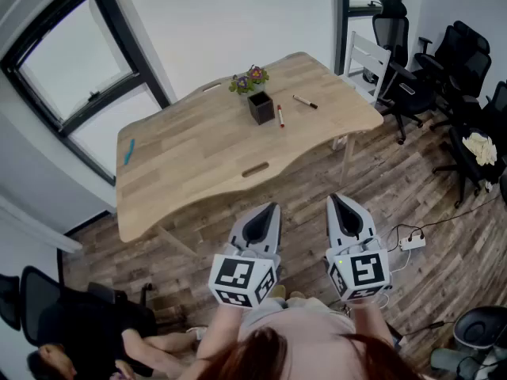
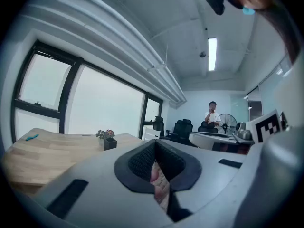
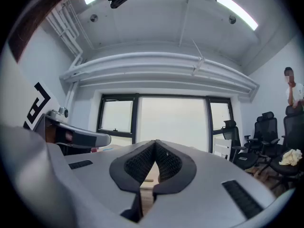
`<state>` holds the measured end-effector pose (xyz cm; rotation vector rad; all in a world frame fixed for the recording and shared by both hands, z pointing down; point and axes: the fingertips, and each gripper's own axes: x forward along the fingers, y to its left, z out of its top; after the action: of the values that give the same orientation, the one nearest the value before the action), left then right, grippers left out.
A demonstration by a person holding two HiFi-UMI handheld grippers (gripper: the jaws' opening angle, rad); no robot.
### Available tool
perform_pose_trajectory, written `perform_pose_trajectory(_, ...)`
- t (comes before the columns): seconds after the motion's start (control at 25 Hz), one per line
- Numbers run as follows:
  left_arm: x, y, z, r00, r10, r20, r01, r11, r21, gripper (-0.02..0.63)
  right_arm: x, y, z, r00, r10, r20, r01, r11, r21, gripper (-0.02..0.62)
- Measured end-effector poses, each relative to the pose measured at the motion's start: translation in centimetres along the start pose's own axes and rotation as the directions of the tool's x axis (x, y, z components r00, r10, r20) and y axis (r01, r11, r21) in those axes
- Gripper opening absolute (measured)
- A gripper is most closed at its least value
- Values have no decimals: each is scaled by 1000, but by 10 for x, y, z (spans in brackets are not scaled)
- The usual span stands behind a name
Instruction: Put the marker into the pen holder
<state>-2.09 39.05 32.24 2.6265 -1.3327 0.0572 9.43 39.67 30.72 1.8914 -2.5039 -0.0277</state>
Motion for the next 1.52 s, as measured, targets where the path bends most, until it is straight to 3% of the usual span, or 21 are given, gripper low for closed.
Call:
perform_pose_trajectory(0.68,16,-16,-8,1000,24,-10,-24,1000,-20,2,-1,-26,-10,999,37,35,-41,994,100,0)
perform_pose_trajectory(1.52,94,41,4,1000,-19,-14,19,999,-28,2,87,-49,-25,1000,-2,-3,2,993,121,0)
